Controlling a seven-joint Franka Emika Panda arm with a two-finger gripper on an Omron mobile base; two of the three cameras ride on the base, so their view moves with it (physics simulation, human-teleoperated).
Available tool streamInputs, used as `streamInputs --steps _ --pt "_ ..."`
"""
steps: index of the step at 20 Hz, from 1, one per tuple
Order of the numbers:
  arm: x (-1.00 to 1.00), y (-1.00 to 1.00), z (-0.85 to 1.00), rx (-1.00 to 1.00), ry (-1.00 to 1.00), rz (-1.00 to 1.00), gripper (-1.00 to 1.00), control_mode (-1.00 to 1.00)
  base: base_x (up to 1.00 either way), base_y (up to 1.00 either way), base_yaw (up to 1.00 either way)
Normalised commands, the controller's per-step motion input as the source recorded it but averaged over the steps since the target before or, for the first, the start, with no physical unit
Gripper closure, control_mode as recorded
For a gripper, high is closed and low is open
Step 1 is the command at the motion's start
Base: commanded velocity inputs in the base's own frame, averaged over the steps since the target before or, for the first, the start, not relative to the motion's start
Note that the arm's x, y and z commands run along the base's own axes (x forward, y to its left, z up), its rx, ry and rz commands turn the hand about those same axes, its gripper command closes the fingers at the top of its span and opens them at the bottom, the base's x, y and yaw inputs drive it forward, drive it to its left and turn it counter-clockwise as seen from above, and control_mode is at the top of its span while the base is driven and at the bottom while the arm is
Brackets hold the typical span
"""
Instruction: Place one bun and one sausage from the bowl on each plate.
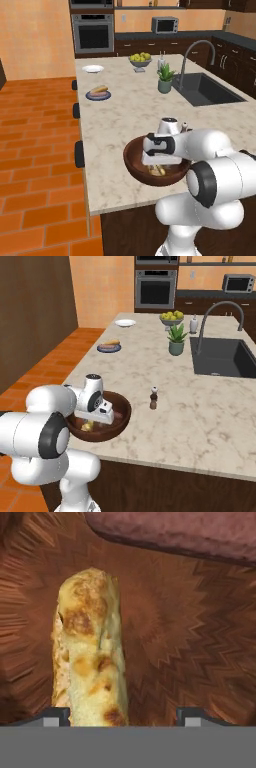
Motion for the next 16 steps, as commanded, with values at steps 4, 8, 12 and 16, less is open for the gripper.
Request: streamInputs --steps 4,8,12,16 --pt "-0.05 0.00 0.06 0.00 0.00 0.02 1.00 -1.00 0.00 0.00 0.00" --pt "-0.26 -0.04 0.60 0.00 0.00 0.00 1.00 -1.00 0.00 0.00 0.00" --pt "-0.23 -0.01 0.78 0.00 0.00 0.00 1.00 -1.00 0.00 0.00 0.00" --pt "-0.17 0.00 0.74 0.00 0.00 0.00 1.00 -1.00 0.00 0.00 0.00"
